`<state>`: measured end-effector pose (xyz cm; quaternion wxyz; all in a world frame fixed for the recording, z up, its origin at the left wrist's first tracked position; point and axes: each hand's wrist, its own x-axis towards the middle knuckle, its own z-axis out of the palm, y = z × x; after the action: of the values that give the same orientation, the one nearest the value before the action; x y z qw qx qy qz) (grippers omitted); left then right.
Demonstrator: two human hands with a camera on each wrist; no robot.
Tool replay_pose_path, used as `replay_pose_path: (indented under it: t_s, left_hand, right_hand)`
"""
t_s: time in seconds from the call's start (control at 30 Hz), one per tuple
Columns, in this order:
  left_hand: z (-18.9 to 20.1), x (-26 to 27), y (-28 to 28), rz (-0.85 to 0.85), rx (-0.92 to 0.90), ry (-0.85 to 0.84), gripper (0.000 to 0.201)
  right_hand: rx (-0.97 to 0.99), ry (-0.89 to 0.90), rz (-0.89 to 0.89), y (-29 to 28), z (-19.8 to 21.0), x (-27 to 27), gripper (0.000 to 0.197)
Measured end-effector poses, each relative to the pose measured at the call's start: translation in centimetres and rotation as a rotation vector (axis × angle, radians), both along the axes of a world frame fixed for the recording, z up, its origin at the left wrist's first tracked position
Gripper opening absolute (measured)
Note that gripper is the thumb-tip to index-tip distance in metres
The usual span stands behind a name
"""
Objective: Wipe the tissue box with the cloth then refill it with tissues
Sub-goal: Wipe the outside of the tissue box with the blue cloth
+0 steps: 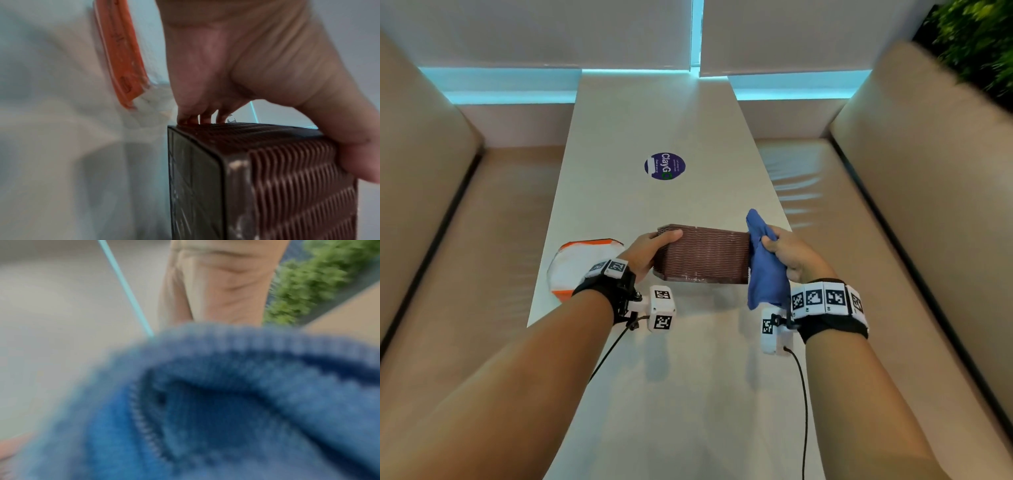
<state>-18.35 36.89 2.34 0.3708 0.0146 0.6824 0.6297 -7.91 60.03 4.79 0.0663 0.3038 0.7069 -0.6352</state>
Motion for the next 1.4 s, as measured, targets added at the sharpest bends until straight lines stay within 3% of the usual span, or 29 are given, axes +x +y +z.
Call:
replay_pose_path:
  t_s: [0.1,0.2,0.4,0.57,0.67,0.73,0.87,1.03,1.2,1.4]
  left_hand:
    - [-0.2,0.3,-0.5,0.025,-0.025,-0.013,0.033]
    - [-0.5,0.4,-0.7,0.039,-0.041,-0.021,0.033]
    - [-0.6,0.7,-0.6,0.082,-0.046,-0.018,0.05]
    - [-0.2,0.7,-0.4,0.102,-0.076,-0.019,0.055]
    - [0.0,0.6,0.0,0.104,-0.086,-0.009,0.053]
    - [-0.1,0.6,-0.1,0.118,-0.079,-0.031,0.052]
    - [-0.1,0.6,0.1,0.146,-0.059,-0.097,0.06]
    - [0.2,1.1,0.9,0.147,-0.069,-0.1,0.046]
    - [0.1,1.3,0.6,0.167,-0.081,-0.116,0.057]
    - [0.6,1.9,0.3,0.192,-0.087,-0.132,0.051]
  right_hand:
    - [0.315,0.101,0.058,-1.8,2.8,-0.4,0.045]
    - [0.439,0.187,0.146,-5.5,5.3,-0.8,0.052]
    - [0.678,-0.057,0.552,-9.9,2.2,-2.8,0.056]
    - [0.874,0.232,0.476,-10.5,-0.1,-3.7,0.044]
    - [1.012,0.284,0.333,-9.9,-1.6,-3.4,0.044]
    - [0.956,0.247,0.131,-8.4,-2.4,-3.2,0.046]
    - [0.586,0.07,-0.157,-6.6,-2.9,-3.6,0.042]
    - [0.663,-0.012,-0.119,-10.0,-1.7,-4.7,0.05]
    - [0.799,0.159,0.044,-12.0,-2.0,-4.2,0.051]
    - [0.656,-0.045,-0.284,-8.8,-3.1,-4.1,0.049]
